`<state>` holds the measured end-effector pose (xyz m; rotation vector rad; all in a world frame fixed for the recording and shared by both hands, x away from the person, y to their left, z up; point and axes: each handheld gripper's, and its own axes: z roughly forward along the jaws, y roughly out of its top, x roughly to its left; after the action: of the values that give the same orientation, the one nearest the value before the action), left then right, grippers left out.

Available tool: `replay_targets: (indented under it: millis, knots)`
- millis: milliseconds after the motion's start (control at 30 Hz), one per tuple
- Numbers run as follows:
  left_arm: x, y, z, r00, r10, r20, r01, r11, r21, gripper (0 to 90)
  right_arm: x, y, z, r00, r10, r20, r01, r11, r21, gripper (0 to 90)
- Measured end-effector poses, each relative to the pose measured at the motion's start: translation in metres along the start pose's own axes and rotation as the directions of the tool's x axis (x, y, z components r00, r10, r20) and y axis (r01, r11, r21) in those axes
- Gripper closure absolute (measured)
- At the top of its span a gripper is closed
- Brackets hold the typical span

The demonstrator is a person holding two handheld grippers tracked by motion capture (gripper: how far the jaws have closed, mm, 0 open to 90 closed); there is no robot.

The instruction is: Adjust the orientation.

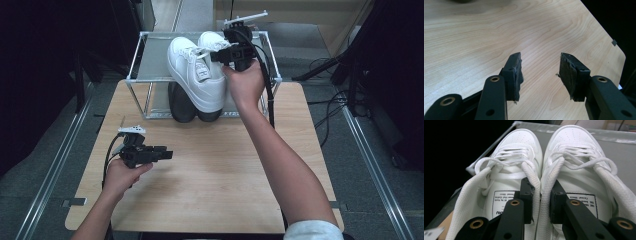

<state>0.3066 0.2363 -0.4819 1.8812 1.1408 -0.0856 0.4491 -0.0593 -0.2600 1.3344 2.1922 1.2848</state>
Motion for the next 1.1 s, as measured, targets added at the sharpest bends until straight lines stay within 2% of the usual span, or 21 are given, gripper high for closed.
replay_targets:
  millis: [100,200,300,433,567,733,833,900,967,1100]
  knots:
    - [0.000,0.000,0.001,1.0000,0.003,0.005,-0.003,1.0000,0.003,52.7,-0.006,0.010,0.015,0.9982,0.036,0.049,-0.035,0.999,-0.004,78.2]
    - [-0.001,0.000,0.002,0.9999,0.009,0.011,-0.009,0.9999,0.007,52.7,-0.008,0.020,0.029,0.9938,0.045,0.102,-0.045,0.999,-0.001,78.2]
    - [-0.001,0.000,0.003,0.9998,0.011,0.019,-0.011,0.9999,0.011,52.7,-0.012,0.028,0.041,0.9886,0.067,0.135,-0.068,0.998,0.004,78.1]
    - [-0.001,0.000,0.003,0.9996,0.009,0.028,-0.009,0.9999,0.011,52.6,-0.014,0.037,0.056,0.9799,0.090,0.178,-0.092,0.996,0.005,78.0]
    - [-0.001,0.001,0.003,0.9995,0.010,0.031,-0.011,0.9999,0.009,52.6,-0.016,0.043,0.069,0.9683,0.135,0.210,-0.138,0.990,-0.001,78.0]
    - [-0.001,0.001,0.003,0.9992,0.016,0.037,-0.017,0.9997,0.016,52.6,-0.015,0.047,0.080,0.9565,0.154,0.248,-0.155,0.988,-0.015,77.7]
    - [-0.001,0.001,0.003,0.9991,0.017,0.039,-0.018,0.9997,0.016,52.6,-0.012,0.048,0.087,0.9454,0.169,0.279,-0.171,0.985,-0.018,77.4]
    - [-0.002,0.001,0.003,0.9992,0.017,0.037,-0.017,0.9998,0.012,52.6,-0.009,0.049,0.090,0.9383,0.162,0.306,-0.167,0.986,-0.010,76.9]
    - [-0.001,0.001,0.003,0.9991,0.019,0.039,-0.019,0.9997,0.018,52.7,-0.008,0.050,0.091,0.9348,0.167,0.313,-0.174,0.985,-0.007,76.3]
    - [-0.002,0.001,0.003,0.9991,0.019,0.038,-0.020,0.9996,0.019,52.6,-0.008,0.050,0.091,0.9339,0.180,0.309,-0.189,0.982,-0.002,74.5]
